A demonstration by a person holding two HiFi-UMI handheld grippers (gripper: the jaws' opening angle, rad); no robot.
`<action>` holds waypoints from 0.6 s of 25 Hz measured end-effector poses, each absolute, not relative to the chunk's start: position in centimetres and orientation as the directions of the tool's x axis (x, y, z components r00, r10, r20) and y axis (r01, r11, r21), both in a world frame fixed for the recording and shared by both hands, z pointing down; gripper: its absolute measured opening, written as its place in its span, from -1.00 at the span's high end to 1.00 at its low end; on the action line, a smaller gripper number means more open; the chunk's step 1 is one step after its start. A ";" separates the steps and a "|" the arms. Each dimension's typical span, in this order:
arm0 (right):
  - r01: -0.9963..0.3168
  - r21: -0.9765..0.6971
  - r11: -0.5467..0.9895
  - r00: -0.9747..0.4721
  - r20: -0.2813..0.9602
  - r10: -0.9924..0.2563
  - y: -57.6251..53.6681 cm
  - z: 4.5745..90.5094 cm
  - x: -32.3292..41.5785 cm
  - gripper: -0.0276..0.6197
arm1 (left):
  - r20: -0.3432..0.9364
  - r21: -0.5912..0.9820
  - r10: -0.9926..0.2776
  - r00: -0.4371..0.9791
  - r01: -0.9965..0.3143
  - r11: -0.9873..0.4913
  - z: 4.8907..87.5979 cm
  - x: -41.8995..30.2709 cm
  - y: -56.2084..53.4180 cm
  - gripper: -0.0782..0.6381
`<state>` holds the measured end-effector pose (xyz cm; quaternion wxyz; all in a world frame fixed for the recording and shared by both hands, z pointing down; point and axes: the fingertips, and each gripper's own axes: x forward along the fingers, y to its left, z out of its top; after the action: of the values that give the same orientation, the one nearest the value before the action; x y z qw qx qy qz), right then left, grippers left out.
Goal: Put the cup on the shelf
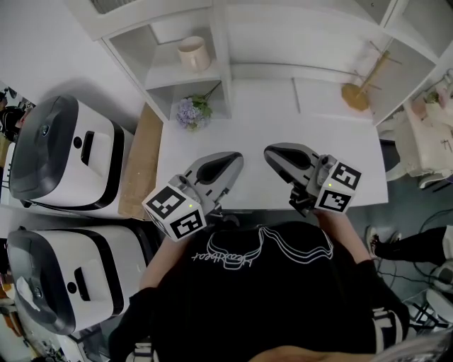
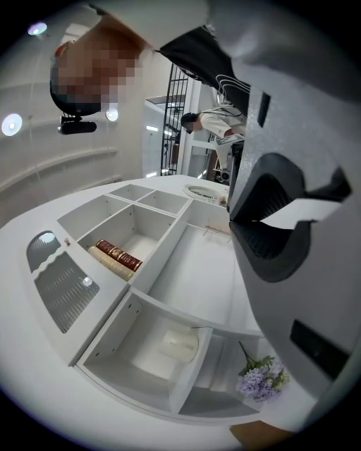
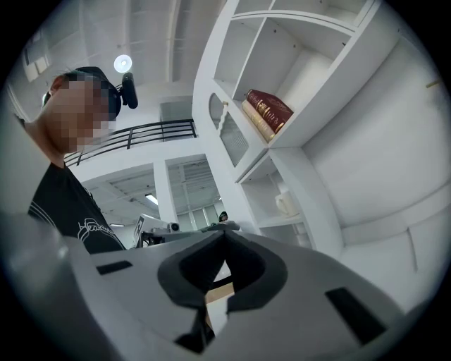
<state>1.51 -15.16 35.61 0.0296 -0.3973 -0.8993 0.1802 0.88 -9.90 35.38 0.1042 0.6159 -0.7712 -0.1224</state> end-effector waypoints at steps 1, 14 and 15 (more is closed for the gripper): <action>0.701 -0.346 0.624 -0.687 -0.090 0.722 -15.4 35.5 1.6 0.90 | 0.015 0.310 -0.975 -0.222 -0.926 0.215 35.4 0.8 -10.0 0.77; 0.679 -0.331 0.655 -0.713 -0.083 0.697 -16.2 35.3 2.8 0.90 | 0.025 0.296 -0.974 -0.225 -0.929 0.222 35.6 1.5 -10.5 0.77; 0.679 -0.331 0.656 -0.713 -0.082 0.697 -16.2 35.3 2.9 0.90 | 0.024 0.296 -0.974 -0.226 -0.929 0.223 35.5 1.5 -10.5 0.77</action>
<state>2.87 -16.15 35.27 0.0259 -0.3781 -0.9094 0.1712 1.54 -10.47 35.54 0.1025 0.6135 -0.7752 -0.1100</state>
